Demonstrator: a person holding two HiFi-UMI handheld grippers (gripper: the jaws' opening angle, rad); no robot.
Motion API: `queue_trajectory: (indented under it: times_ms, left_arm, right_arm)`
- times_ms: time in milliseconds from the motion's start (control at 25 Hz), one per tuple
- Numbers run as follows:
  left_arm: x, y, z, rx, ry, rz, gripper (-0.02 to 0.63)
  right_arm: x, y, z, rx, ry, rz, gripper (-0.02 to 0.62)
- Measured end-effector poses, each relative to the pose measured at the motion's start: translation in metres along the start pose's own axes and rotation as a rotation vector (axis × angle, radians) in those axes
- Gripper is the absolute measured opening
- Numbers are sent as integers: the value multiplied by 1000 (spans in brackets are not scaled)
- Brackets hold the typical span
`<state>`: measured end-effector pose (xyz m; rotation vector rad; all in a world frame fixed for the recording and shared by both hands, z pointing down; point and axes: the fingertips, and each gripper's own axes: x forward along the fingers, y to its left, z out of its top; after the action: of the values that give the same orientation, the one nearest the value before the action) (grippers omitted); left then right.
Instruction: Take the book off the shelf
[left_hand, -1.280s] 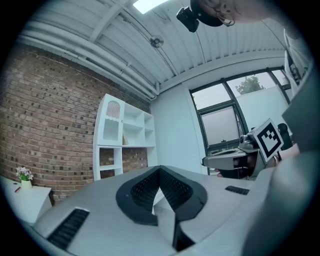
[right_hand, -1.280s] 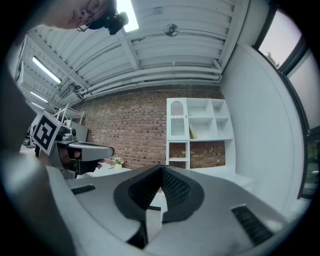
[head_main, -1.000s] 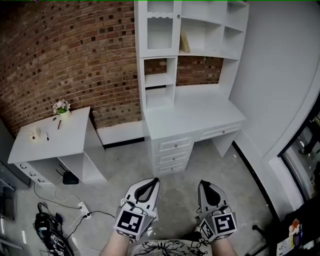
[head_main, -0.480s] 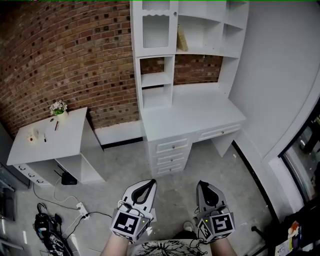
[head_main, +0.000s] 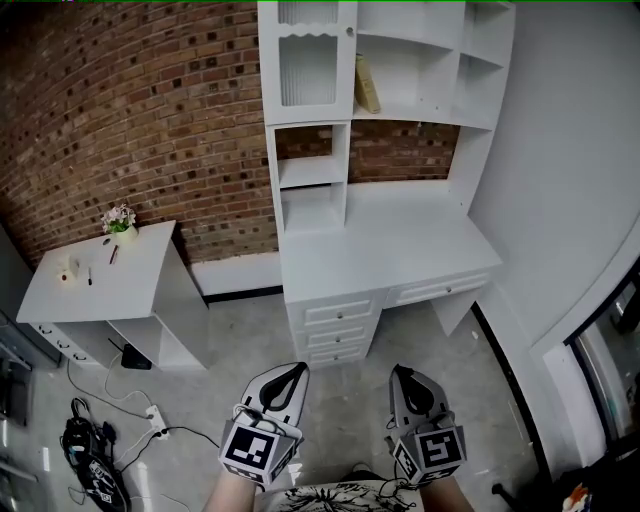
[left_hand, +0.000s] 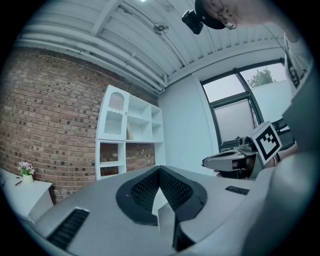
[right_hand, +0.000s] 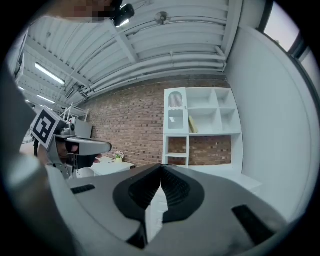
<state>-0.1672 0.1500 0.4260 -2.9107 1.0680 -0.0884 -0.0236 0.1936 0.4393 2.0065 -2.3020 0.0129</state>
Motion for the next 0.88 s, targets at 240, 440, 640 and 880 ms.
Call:
queue_trajectory:
  times_ms: [240,440,640,880]
  left_arm:
    - [72,-25,9,-26,-11,56,14]
    - [119,-46,13,-26,2,96,14]
    - [153,-63,6,1,42,77,15]
    - [187,-49,-2,-5,31,76,15]
  right_arm:
    - [21,-80,2,-21,16,45,2]
    - [29,-134,1,-28,37,72,2]
    - [42,-172,-1,-43,25,62,2]
    - [72,-195,-13,-45,25,54,2]
